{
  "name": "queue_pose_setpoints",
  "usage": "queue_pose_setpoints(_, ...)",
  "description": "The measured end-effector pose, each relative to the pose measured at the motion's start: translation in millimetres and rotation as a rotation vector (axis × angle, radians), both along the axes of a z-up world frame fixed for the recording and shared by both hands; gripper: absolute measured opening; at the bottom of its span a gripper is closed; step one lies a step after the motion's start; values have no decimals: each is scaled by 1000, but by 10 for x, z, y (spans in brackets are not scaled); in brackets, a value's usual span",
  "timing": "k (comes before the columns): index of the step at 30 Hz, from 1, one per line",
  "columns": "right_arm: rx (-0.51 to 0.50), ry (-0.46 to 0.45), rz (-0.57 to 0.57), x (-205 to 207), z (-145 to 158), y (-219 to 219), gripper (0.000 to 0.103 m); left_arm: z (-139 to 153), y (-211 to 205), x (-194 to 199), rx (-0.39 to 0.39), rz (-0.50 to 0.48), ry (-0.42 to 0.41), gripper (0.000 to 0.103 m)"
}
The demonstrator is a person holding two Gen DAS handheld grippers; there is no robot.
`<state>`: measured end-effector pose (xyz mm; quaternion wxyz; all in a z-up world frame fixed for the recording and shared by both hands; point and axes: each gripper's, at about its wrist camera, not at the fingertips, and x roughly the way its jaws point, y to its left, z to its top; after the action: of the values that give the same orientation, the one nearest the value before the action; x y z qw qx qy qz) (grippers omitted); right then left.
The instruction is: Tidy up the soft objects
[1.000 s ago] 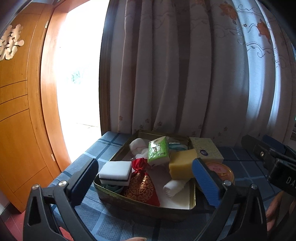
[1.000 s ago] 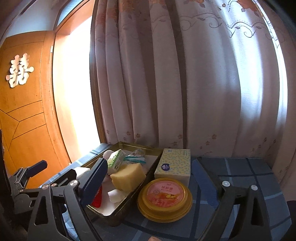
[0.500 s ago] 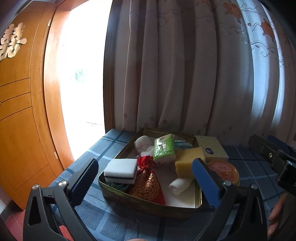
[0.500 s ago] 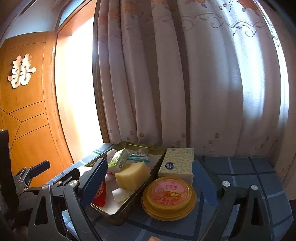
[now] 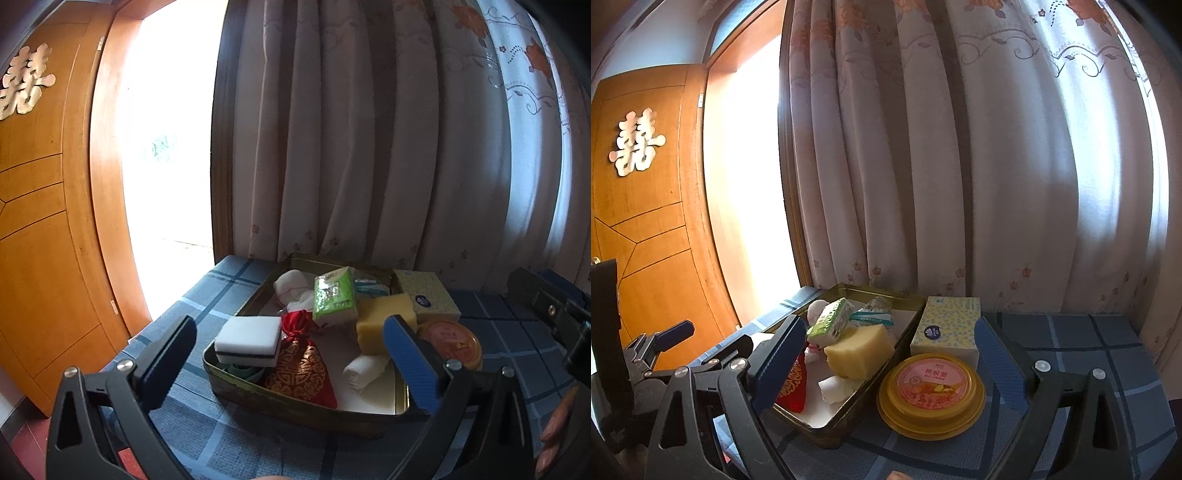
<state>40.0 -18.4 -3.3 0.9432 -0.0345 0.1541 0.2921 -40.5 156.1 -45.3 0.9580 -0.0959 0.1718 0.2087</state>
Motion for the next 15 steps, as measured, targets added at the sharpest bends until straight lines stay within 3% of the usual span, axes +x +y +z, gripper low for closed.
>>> queue_pose_setpoints(15,-10,19,7,-15,-73,43,94,-54,44,5,16,23,3,103)
